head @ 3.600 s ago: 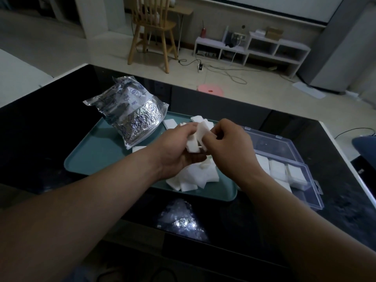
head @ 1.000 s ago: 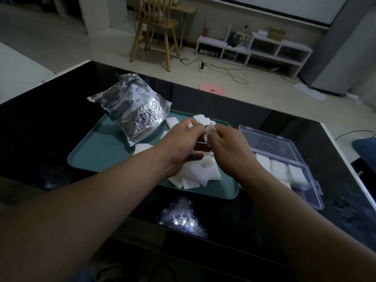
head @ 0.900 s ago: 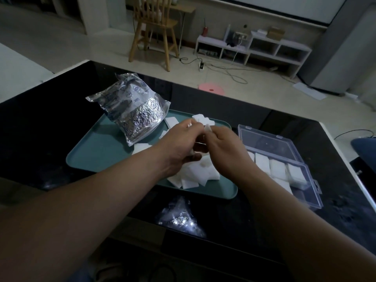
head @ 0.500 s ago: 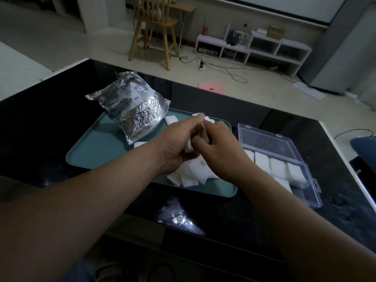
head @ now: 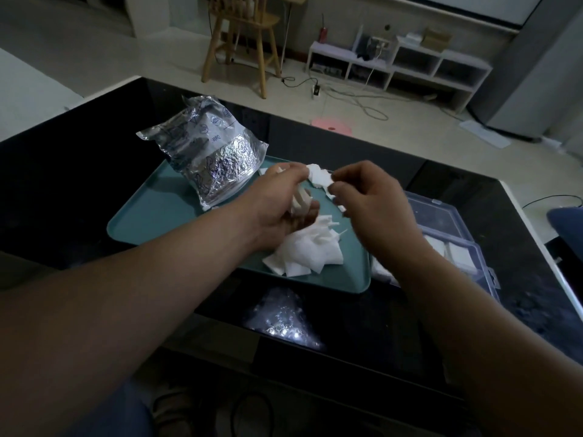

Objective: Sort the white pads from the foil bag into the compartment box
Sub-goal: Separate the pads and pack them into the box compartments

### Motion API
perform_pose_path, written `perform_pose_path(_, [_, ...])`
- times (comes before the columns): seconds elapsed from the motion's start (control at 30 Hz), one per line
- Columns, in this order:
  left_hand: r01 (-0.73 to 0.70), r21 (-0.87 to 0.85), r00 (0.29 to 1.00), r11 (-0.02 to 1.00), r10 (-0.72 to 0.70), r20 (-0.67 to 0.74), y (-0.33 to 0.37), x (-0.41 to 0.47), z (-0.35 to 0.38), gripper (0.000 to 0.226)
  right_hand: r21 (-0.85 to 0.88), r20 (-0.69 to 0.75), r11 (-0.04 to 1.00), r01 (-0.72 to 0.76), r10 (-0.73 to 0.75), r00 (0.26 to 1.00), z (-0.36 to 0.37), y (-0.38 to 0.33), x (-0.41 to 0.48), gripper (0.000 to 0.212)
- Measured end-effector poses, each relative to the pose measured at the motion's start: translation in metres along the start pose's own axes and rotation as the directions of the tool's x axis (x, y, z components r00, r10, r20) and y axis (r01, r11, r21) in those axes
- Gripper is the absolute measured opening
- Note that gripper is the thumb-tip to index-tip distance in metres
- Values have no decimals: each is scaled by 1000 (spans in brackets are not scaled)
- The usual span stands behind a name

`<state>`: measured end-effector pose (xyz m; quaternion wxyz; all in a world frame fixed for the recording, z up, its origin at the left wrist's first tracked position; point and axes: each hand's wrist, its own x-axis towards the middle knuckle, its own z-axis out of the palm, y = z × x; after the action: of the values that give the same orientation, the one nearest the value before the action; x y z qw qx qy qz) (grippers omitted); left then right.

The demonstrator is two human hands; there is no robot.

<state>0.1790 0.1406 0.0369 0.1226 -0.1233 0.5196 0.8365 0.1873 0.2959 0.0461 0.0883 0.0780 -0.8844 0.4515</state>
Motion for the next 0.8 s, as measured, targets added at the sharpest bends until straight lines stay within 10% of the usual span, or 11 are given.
perform_pose_path(0.27, [11, -109, 996, 994, -20, -82, 18, 14, -20, 10, -591, 371, 786, 180, 67, 926, -5, 38, -10, 59])
perform_pose_path(0.8, [-13, 39, 990, 999, 18, -140, 21, 15, -31, 11, -486, 244, 872, 58, 72, 967, 4, 41, 16, 11])
